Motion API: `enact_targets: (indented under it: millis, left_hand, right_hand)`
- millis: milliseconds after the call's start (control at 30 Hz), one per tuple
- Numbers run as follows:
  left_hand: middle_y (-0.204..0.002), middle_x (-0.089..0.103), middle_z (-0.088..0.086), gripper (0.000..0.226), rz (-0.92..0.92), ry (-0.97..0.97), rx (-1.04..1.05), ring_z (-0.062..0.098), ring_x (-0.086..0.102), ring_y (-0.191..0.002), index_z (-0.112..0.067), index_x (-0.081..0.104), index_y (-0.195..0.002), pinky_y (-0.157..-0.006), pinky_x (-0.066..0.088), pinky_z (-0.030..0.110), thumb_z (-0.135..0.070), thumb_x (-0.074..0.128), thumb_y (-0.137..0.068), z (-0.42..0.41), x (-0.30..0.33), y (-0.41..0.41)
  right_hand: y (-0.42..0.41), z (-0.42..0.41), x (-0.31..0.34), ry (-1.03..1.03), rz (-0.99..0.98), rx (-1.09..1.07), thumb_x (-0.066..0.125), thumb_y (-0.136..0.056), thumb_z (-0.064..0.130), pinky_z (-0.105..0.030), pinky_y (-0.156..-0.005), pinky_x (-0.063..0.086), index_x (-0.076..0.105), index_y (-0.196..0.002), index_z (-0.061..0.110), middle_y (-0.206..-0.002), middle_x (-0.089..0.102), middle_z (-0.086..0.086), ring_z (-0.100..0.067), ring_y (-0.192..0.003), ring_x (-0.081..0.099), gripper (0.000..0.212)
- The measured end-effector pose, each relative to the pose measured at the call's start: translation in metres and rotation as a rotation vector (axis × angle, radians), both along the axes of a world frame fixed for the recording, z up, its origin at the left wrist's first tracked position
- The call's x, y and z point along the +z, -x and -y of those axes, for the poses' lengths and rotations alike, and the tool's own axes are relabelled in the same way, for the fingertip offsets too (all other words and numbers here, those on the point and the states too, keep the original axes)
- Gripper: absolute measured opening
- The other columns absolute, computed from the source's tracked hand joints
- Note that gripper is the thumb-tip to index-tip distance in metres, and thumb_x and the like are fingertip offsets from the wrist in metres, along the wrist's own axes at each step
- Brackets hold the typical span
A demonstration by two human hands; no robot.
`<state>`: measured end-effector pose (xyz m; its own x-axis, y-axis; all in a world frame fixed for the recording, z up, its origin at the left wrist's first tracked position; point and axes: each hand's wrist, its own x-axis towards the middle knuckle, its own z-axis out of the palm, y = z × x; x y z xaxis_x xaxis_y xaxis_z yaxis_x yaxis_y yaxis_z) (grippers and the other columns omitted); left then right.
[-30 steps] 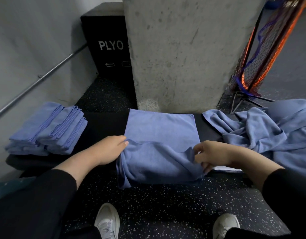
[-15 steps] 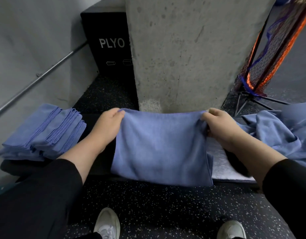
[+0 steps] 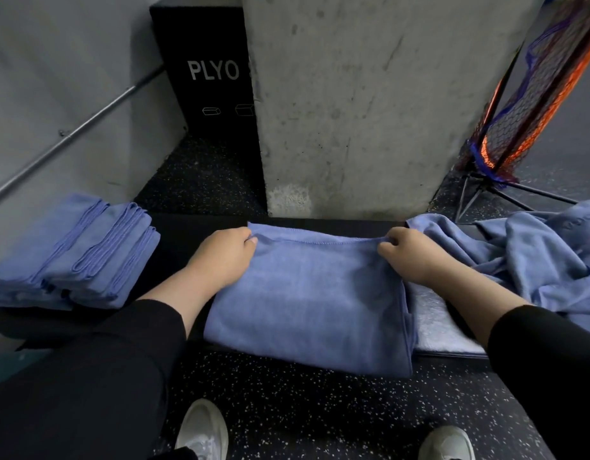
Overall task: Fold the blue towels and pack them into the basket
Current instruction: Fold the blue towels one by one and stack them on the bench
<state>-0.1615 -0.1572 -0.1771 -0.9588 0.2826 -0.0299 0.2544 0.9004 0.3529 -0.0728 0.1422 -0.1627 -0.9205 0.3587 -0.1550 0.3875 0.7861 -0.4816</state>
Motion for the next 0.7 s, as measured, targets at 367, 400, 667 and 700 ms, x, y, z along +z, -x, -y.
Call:
enact_targets:
  millis: [367, 400, 667, 700]
  left_hand:
    - [-0.082, 0.057, 0.004, 0.029, 0.013, 0.100, 0.010, 0.022, 0.053, -0.073, -0.016, 0.050, -0.089, -0.059, 0.037, 0.035, -0.030, 0.034, -0.108, 0.003, 0.003, 0.015]
    - [-0.084, 0.058, 0.005, 0.029, 0.019, 0.111, 0.023, 0.022, 0.054, -0.075, -0.016, 0.051, -0.089, -0.061, 0.040, 0.036, -0.030, 0.034, -0.108, 0.002, 0.002, 0.021]
    - [-0.093, 0.059, 0.005, 0.022, -0.076, 0.180, 0.133, 0.029, 0.054, -0.082, -0.018, 0.052, -0.089, -0.064, 0.040, 0.036, -0.033, 0.047, -0.104, -0.015, -0.013, 0.034]
    - [-0.100, 0.060, 0.006, 0.014, -0.099, 0.186, 0.110, 0.029, 0.056, -0.087, -0.018, 0.057, -0.099, -0.066, 0.043, 0.038, -0.031, 0.051, -0.102, -0.015, -0.015, 0.033]
  right_hand:
    - [0.001, -0.007, -0.005, -0.077, 0.016, -0.066, 0.045, -0.097, 0.017, -0.036, -0.065, 0.045, 0.051, -0.085, 0.006, -0.068, 0.054, -0.009, -0.032, -0.074, 0.058, 0.017]
    - [0.003, -0.009, -0.007, -0.088, 0.028, -0.080, 0.044, -0.098, 0.017, -0.038, -0.072, 0.049, 0.055, -0.095, 0.004, -0.074, 0.059, -0.012, -0.034, -0.081, 0.061, 0.018]
    - [0.024, -0.012, -0.021, -0.264, 0.096, -0.097, 0.045, -0.099, 0.020, -0.036, -0.071, 0.046, 0.054, -0.119, 0.001, -0.104, 0.069, -0.022, -0.037, -0.093, 0.066, 0.029]
    - [0.021, -0.011, -0.023, -0.296, 0.037, -0.055, 0.048, -0.097, 0.020, -0.035, -0.064, 0.043, 0.052, -0.115, 0.003, -0.098, 0.068, -0.020, -0.036, -0.085, 0.064, 0.025]
